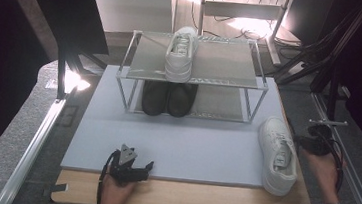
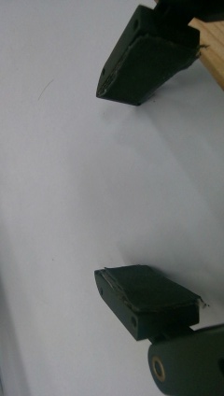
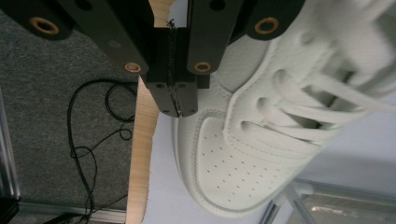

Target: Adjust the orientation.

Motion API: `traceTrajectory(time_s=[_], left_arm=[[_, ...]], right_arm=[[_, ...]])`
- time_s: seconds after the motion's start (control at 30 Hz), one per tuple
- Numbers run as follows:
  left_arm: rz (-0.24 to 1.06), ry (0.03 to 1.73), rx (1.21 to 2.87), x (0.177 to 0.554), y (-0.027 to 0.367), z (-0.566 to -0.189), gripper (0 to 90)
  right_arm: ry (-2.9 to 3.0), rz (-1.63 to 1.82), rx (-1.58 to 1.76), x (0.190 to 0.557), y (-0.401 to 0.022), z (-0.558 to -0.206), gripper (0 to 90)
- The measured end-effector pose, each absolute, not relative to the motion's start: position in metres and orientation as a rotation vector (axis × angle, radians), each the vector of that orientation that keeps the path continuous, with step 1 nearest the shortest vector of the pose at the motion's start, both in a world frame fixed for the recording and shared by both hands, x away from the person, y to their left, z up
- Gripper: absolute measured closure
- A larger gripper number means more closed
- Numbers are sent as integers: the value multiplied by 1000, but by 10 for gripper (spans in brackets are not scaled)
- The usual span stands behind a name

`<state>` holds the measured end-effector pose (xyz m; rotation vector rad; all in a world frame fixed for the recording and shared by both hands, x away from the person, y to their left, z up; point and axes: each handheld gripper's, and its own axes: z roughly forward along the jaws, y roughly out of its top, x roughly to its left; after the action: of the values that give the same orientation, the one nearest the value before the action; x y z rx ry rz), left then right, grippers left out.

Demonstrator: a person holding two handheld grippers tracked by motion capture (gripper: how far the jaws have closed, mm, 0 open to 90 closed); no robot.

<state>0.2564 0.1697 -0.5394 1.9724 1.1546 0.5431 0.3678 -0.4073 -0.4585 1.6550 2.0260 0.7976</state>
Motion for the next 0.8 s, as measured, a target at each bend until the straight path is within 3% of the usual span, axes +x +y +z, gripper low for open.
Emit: traceTrajectory(time_s=[0.8], left_arm=[[543, 1155, 1973, 256, 170, -539, 121]], right_arm=[[2077, 864, 1646, 375, -393, -478, 897]])
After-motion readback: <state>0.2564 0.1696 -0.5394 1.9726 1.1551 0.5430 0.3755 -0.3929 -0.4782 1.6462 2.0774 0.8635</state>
